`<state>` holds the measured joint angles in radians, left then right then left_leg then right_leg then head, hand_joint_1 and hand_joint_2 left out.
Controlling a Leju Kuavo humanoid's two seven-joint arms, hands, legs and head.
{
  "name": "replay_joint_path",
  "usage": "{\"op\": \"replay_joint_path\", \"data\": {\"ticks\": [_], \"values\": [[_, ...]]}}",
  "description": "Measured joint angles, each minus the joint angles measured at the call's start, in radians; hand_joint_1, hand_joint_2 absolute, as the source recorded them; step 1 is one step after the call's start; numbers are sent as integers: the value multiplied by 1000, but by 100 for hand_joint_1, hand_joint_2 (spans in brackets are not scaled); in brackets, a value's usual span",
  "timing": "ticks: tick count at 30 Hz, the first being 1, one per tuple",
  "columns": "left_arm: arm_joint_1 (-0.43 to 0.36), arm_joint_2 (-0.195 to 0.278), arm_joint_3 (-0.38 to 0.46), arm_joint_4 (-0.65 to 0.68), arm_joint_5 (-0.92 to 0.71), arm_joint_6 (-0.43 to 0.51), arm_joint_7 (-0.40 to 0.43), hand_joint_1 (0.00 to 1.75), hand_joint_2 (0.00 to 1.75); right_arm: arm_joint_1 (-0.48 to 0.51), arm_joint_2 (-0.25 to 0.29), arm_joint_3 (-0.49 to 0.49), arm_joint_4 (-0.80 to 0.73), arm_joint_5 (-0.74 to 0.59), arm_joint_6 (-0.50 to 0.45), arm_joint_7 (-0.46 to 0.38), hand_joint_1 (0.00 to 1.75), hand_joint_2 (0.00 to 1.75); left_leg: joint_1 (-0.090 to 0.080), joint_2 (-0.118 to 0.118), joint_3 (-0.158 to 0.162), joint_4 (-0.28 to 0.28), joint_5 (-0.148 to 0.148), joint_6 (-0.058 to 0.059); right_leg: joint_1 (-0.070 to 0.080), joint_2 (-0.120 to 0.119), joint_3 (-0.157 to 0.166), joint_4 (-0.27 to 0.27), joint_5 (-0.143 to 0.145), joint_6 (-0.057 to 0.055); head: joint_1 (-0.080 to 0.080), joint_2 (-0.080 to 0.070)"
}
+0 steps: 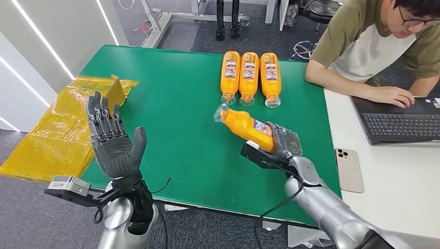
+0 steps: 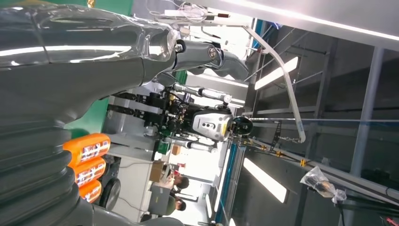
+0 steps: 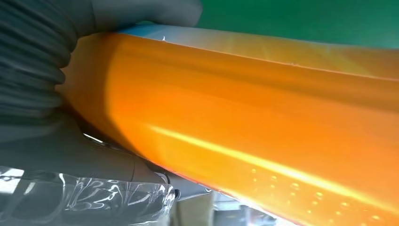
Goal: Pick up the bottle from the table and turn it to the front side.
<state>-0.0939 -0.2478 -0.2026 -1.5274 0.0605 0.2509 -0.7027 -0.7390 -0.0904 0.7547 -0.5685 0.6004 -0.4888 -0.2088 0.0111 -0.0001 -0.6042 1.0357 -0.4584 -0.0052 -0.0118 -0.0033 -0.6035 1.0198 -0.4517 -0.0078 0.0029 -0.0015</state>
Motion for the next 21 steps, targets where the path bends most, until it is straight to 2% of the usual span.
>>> {"op": "replay_joint_path", "data": {"ticks": [2,4,5,8,10,15,18,21], "values": [[0,0,0,0,-1,0,0,0,175,25,12,-30,-22,-22,-54,-25,175,175,0,0,0,0,0,0,0,0,0,0,0,0,0,0],[0,0,0,0,-1,0,0,0,175,30,15,-37,-27,-27,-64,-33,175,175,0,0,0,0,0,0,0,0,0,0,0,0,0,0],[0,0,-1,2,-2,-2,0,0,175,50,20,-59,-48,-38,-91,-65,175,175,0,0,0,0,0,0,0,0,0,0,0,0,0,0],[-12,1,-29,70,8,-34,2,0,175,215,96,-277,-214,-48,-189,-298,175,175,0,-1,0,-1,0,0,0,-1,0,0,-1,0,0,0],[-23,2,-55,129,27,-73,10,0,175,299,145,-389,-291,-31,-196,-374,175,175,0,-1,-1,-1,0,0,0,-2,0,-1,-1,0,0,0],[-42,2,-104,211,73,-205,46,0,175,392,199,-483,-373,11,-196,-374,175,175,0,0,0,0,0,0,0,-1,0,-1,0,0,0,0],[-53,1,-137,248,87,-281,61,0,175,429,212,-494,-406,32,-196,-352,175,175,0,0,0,0,0,0,0,-1,-1,-1,0,0,0,0],[-65,0,-170,284,84,-314,66,0,175,451,214,-486,-427,47,-196,-313,175,175,0,0,0,0,0,0,0,-1,-1,-1,0,0,0,0]]}}
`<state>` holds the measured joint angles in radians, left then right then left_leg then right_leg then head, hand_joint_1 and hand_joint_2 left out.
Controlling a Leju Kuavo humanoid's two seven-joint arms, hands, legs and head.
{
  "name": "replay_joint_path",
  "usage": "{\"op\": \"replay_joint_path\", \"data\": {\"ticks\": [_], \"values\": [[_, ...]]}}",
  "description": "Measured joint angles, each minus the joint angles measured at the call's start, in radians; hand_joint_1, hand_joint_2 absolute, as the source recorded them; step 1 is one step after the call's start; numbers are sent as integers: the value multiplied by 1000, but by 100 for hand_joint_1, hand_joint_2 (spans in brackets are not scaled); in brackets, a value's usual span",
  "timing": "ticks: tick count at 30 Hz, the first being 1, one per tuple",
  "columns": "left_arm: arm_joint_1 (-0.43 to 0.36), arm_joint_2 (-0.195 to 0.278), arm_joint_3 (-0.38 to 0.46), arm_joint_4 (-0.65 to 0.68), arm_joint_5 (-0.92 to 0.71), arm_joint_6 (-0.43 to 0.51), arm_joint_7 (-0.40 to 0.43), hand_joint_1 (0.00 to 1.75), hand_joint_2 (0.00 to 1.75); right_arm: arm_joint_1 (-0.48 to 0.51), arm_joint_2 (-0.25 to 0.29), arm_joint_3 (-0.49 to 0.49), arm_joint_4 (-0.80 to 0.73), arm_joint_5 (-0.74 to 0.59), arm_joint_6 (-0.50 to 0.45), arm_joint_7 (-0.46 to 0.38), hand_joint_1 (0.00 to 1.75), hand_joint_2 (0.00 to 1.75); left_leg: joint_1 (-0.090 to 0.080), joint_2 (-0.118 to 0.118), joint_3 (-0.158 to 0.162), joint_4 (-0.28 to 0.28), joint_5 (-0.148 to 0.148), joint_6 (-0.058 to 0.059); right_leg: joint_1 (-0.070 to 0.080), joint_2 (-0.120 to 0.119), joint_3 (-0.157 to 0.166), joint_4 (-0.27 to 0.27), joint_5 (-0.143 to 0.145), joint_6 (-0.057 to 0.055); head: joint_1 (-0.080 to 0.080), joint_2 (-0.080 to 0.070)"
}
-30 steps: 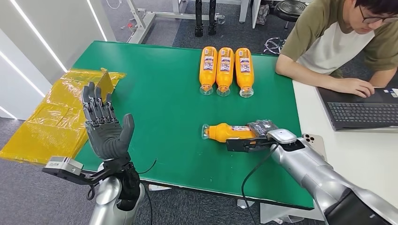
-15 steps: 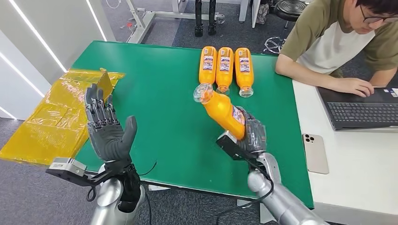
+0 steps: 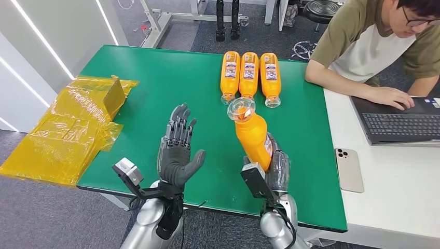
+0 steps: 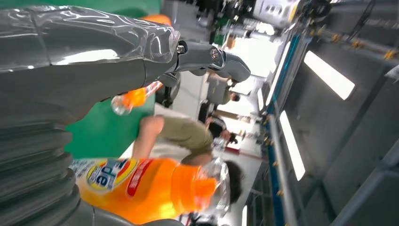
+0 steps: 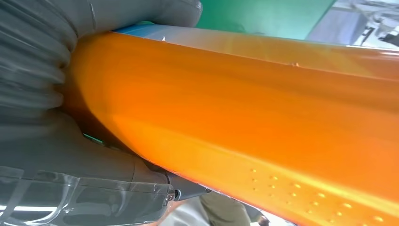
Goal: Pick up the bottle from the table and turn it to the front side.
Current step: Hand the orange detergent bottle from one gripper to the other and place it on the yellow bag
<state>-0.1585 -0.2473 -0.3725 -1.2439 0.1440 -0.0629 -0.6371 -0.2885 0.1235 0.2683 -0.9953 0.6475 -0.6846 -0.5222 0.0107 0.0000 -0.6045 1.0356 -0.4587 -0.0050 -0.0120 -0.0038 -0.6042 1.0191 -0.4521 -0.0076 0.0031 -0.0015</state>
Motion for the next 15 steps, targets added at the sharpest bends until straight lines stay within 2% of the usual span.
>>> {"op": "replay_joint_path", "data": {"ticks": [7,15], "values": [[-15,-1,-45,50,-16,-35,0,0,175,25,-10,89,-27,117,36,161,175,175,0,1,0,0,0,0,0,2,-1,0,0,0,0,0],[-21,-1,-52,87,-22,-40,-2,0,175,55,-27,177,-92,220,70,177,175,175,0,1,0,0,0,0,0,2,-1,0,0,0,0,0]]}}
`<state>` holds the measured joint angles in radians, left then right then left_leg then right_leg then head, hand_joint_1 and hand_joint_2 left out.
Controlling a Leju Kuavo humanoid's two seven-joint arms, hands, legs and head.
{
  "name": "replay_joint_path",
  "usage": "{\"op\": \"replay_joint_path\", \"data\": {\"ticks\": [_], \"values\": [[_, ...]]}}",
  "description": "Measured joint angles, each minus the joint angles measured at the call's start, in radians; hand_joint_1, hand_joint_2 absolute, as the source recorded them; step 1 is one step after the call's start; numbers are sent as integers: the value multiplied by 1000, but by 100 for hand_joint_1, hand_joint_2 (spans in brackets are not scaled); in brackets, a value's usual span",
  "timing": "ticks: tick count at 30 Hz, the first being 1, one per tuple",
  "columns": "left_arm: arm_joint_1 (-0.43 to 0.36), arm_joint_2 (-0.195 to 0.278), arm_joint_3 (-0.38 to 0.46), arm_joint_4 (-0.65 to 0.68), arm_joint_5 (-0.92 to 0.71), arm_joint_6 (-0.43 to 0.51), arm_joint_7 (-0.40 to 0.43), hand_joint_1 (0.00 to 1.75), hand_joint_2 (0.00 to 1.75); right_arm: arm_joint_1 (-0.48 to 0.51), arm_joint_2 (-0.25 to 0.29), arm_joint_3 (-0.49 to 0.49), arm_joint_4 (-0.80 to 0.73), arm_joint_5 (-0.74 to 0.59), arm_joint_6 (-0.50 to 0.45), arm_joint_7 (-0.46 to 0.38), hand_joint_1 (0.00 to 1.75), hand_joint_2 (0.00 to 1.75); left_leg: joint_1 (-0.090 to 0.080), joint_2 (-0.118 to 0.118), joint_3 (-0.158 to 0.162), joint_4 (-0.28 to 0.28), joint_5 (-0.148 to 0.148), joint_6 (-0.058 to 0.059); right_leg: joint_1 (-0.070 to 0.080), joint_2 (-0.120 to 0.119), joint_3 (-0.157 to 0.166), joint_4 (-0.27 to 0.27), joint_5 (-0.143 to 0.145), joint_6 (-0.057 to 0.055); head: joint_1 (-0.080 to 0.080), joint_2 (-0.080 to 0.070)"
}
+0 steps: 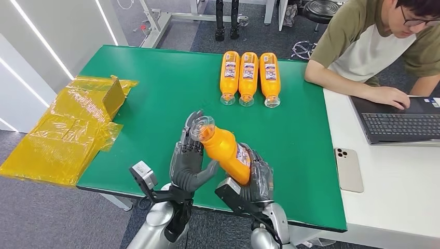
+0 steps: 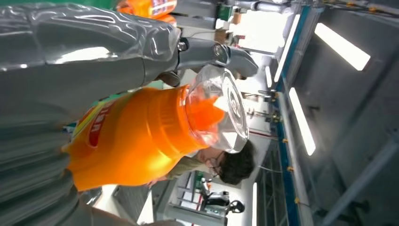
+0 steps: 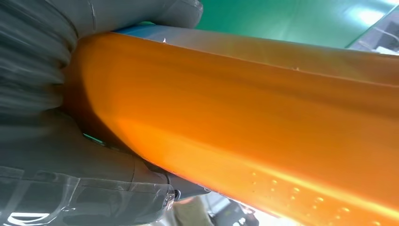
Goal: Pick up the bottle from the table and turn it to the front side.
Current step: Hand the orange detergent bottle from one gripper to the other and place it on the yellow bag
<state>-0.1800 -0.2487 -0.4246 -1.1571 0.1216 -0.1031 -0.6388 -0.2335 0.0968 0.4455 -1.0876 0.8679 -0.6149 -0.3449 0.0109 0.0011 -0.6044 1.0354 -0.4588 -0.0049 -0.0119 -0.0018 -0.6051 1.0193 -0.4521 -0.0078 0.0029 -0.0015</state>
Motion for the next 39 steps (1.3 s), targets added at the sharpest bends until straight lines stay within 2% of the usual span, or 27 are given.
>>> {"op": "replay_joint_path", "data": {"ticks": [7,21,34,35,38,39], "values": [[-4,-2,0,29,-21,25,-1,0,175,20,-5,71,-73,83,50,37,175,175,0,2,0,0,0,0,0,1,0,0,0,0,0,0],[0,-2,24,43,-24,51,-2,0,175,-4,-14,81,-61,157,236,130,175,175,0,2,0,0,0,0,0,1,0,0,0,0,0,0],[10,-2,69,38,-27,70,-12,0,175,-1,-27,84,-29,197,290,144,175,175,0,2,0,0,0,0,0,1,0,0,0,0,0,0],[11,-2,72,36,-27,71,-13,9,175,-2,-26,84,-29,201,290,144,175,175,0,2,0,0,0,0,0,1,0,0,0,0,0,0],[13,-1,80,27,-32,71,-14,140,175,-4,-24,85,-28,209,290,143,175,175,0,2,0,0,0,0,0,1,0,0,0,0,0,0],[14,-1,82,24,-34,68,-15,175,175,-5,-23,85,-28,211,290,141,175,175,0,2,0,0,0,0,0,1,0,0,0,0,0,0]]}}
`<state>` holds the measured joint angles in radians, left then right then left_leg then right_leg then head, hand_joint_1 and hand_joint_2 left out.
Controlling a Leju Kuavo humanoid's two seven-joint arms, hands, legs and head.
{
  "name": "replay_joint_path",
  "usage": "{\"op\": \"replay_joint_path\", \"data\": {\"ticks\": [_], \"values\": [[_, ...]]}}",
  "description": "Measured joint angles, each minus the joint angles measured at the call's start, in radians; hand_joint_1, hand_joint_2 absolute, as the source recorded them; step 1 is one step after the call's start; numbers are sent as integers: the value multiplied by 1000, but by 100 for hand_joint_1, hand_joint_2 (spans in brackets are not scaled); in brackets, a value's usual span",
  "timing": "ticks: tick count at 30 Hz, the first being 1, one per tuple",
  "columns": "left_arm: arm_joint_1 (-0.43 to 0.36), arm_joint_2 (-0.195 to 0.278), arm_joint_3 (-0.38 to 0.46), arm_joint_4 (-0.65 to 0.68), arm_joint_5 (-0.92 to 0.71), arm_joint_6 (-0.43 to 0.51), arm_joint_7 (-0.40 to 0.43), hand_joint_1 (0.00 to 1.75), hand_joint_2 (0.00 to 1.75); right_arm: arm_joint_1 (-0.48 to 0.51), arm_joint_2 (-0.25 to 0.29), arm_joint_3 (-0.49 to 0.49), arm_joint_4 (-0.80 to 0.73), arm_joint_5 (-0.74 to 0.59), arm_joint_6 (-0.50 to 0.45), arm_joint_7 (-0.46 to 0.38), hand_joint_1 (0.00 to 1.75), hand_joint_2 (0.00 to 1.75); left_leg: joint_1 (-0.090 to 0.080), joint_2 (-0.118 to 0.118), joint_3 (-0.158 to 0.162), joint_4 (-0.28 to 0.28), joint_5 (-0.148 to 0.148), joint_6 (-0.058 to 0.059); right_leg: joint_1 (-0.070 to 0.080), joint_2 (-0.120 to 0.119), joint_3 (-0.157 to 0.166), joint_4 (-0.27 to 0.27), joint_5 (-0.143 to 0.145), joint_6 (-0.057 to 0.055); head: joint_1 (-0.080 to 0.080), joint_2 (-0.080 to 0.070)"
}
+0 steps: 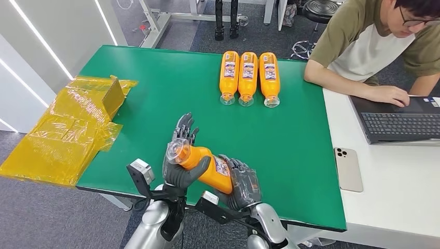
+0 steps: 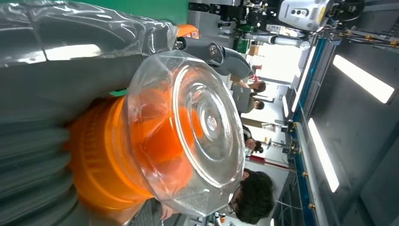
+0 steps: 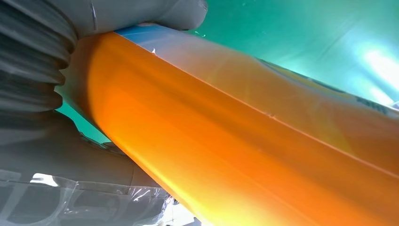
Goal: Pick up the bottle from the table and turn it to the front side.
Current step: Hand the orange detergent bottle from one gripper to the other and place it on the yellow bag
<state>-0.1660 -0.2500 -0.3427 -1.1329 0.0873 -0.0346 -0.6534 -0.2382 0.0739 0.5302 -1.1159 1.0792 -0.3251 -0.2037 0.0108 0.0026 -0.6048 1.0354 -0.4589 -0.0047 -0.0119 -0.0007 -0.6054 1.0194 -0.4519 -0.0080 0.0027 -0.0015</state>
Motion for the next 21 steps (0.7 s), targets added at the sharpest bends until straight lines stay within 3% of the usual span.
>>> {"op": "replay_joint_path", "data": {"ticks": [8,10,14,21], "values": [[2,0,4,-12,-12,-22,-7,175,175,-8,3,-3,2,-2,-20,-15,175,175,0,0,0,0,0,0,0,0,0,0,0,0,0,0],[3,0,4,-15,-13,-27,-7,175,175,-10,4,-5,4,-3,-32,-21,164,175,0,0,0,0,0,0,0,0,0,0,0,0,0,0],[3,0,4,-21,-14,-33,-8,175,175,-7,8,-5,5,-16,-66,-35,0,175,0,0,0,0,0,0,0,0,0,0,0,0,0,0],[3,0,4,-26,-25,-22,-7,175,175,41,39,-1,-52,-165,-288,-170,0,175,0,0,0,0,0,0,0,0,0,0,0,0,0,0]]}}
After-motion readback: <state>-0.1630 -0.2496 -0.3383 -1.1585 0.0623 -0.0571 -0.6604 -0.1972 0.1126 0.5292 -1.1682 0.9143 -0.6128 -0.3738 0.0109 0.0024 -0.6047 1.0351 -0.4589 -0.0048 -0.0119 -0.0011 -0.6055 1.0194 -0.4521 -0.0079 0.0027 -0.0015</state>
